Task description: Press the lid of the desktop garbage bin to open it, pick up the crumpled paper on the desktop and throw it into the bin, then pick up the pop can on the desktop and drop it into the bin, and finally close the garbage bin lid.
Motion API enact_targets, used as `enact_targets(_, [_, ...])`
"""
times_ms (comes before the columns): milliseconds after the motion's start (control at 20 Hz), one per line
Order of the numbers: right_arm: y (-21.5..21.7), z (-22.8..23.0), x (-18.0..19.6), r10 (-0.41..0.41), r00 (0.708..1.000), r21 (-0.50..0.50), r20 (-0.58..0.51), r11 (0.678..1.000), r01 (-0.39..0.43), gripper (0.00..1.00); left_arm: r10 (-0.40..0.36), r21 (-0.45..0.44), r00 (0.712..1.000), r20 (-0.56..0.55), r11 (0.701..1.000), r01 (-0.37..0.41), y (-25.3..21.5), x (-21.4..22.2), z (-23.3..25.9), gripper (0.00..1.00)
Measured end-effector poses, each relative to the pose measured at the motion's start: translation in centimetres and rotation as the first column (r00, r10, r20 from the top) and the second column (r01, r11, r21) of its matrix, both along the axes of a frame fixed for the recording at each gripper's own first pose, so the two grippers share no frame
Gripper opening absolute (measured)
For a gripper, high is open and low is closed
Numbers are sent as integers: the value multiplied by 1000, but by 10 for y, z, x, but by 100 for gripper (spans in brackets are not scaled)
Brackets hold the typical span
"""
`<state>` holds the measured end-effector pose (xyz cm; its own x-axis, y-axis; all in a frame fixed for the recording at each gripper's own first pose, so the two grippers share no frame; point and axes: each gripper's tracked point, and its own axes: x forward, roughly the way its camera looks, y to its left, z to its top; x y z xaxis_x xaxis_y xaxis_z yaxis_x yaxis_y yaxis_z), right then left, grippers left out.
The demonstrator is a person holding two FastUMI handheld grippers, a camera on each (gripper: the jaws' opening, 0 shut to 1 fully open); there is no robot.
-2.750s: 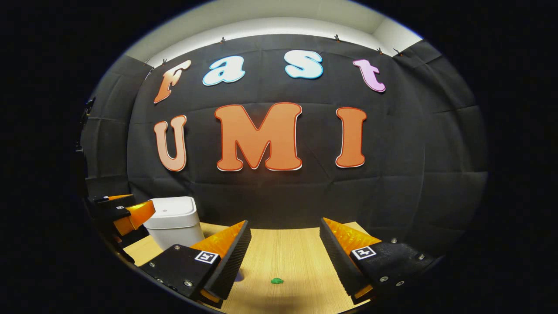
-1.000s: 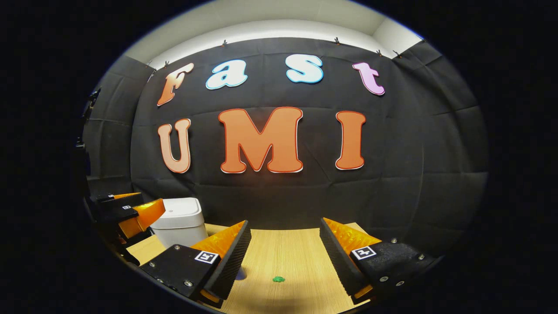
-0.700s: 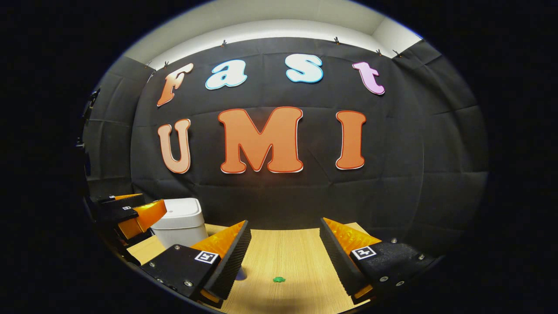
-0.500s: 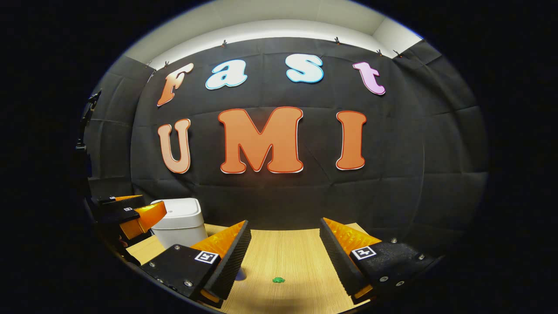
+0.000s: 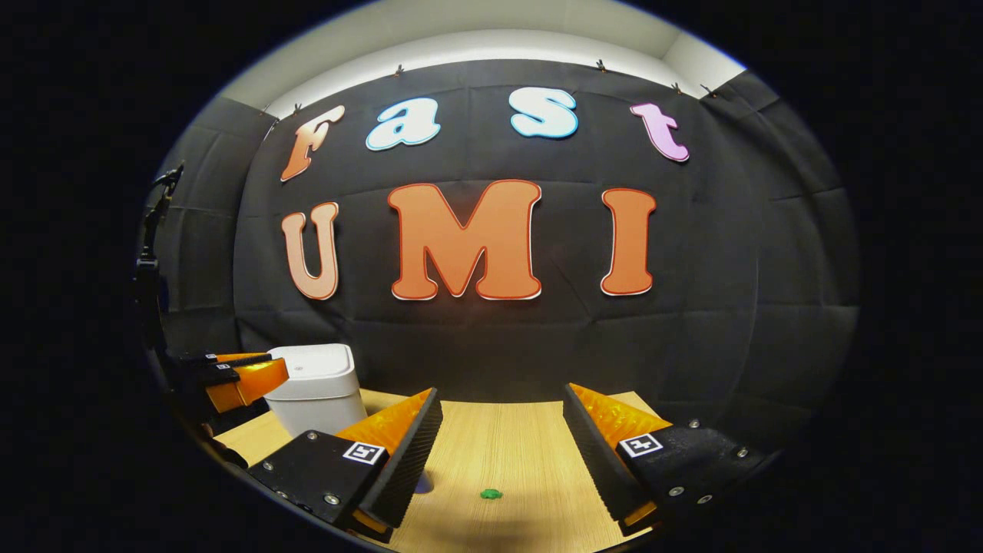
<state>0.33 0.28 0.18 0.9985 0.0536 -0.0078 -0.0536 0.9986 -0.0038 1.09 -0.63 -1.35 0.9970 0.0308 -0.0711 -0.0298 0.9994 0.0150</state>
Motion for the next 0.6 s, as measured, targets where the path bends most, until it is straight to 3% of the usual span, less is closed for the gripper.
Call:
enact_targets(50, [0, 1, 3, 5, 1000, 5, -1, 1000, -5, 95, 48, 9, 999, 11, 999, -48, 16, 3, 1, 17])
enact_targets(100, [-1, 0, 6, 10, 1000, 8, -3, 1000, -10, 95, 78, 15, 997, 25, 997, -78, 26, 9, 6, 1])
enact_targets(250, [-5, 0, 14, 19, 1000, 5, -8, 1000, -19, 95, 67, 7, 998, 16, 998, -67, 40, 37, 10, 0])
enact_targets(600, [-17, -6, 31, 22, 999, 9, -23, 1000, -22, 95, 201, 22, 968, -152, 980, -200, 108, 105, -49, 0])
